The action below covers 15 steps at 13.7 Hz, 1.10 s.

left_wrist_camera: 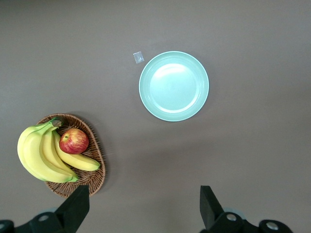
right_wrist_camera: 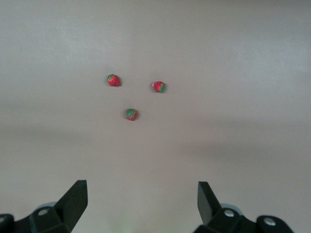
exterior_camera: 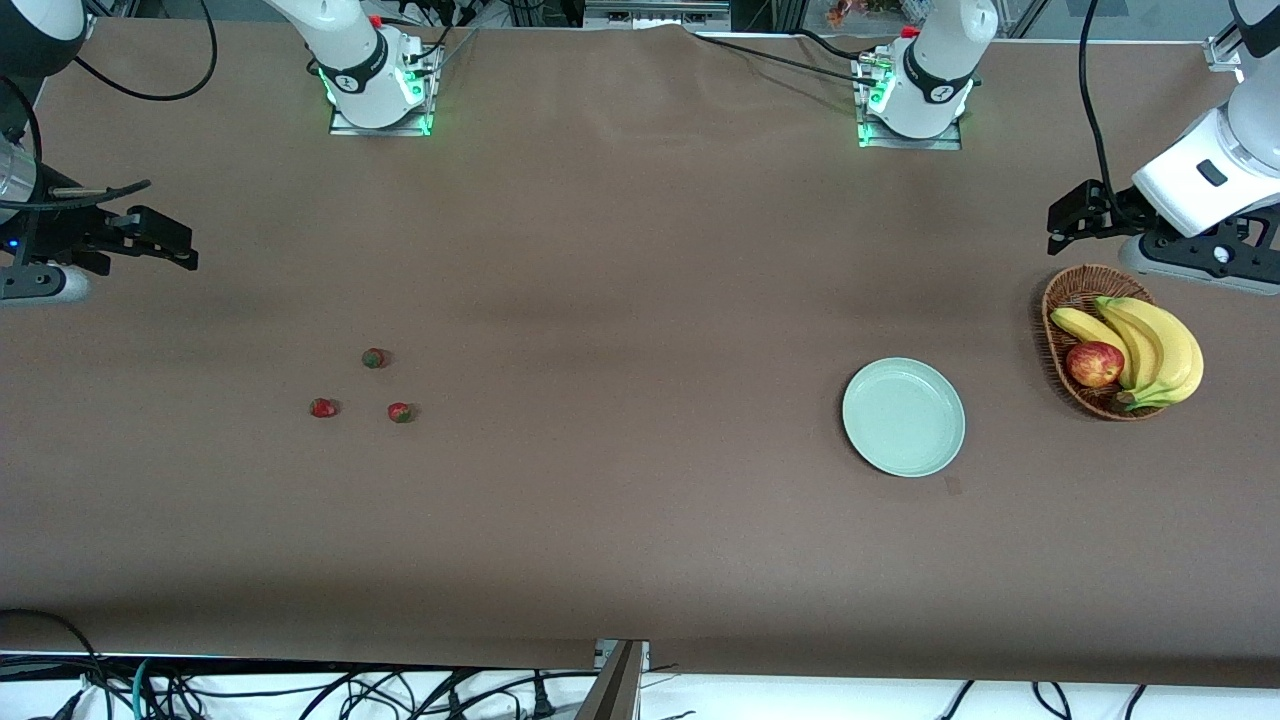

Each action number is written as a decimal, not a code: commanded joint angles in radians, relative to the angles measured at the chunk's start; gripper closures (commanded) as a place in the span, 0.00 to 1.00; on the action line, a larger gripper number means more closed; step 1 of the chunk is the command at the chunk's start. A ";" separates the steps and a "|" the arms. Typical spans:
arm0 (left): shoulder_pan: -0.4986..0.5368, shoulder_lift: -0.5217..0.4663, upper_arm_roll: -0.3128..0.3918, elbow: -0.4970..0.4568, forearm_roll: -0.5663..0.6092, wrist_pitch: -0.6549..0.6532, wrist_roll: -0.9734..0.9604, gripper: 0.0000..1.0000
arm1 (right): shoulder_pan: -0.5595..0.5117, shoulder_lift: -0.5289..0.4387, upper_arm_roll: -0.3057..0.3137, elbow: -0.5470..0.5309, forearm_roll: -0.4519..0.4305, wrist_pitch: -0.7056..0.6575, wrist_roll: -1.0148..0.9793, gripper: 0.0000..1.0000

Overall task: Collect all strawberries into plate
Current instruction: 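Reach the right gripper toward the three red strawberries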

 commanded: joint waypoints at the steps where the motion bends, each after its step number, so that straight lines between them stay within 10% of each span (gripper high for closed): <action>1: 0.002 0.011 -0.002 0.032 -0.025 -0.023 -0.003 0.00 | 0.002 0.009 -0.001 0.023 0.007 0.005 -0.007 0.00; 15: 0.001 0.011 -0.001 0.032 -0.025 -0.024 -0.003 0.00 | 0.039 0.243 0.006 0.019 0.019 0.181 -0.005 0.00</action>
